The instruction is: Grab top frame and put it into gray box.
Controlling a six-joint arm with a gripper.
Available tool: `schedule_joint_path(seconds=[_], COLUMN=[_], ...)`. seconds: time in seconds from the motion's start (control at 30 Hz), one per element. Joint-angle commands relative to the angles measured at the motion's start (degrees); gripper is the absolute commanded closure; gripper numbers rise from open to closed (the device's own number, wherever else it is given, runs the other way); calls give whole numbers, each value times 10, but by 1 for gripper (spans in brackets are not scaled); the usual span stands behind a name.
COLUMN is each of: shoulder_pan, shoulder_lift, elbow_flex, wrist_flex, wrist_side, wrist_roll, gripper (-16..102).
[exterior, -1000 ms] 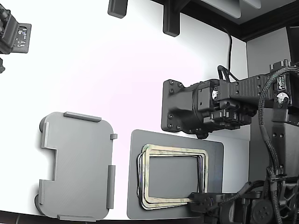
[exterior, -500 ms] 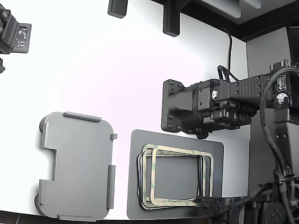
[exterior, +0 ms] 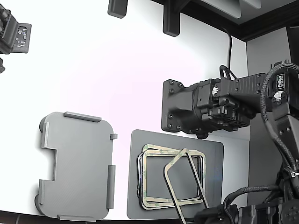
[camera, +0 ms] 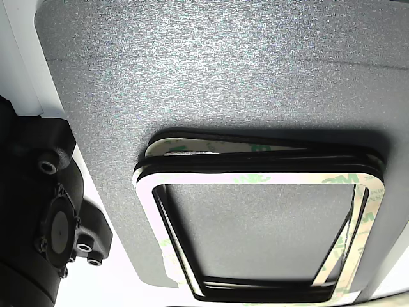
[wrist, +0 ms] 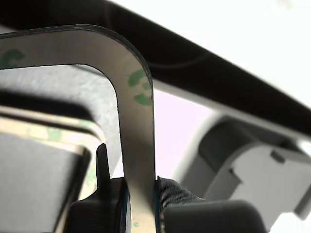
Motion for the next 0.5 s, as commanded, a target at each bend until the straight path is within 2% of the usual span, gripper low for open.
schedule_joint_path(seconds=[0.0, 0.2, 0.3, 0.47], shoulder_pan=[-44, -84, -109, -197], shoulder_lift=[33, 87, 117, 151], elbow_flex=[-14, 36, 62, 90], wrist_flex=[6, 6, 6, 6], wrist_side=[10, 93, 107, 45], wrist_roll=[359, 723, 874, 1014], gripper=[97, 97, 97, 99])
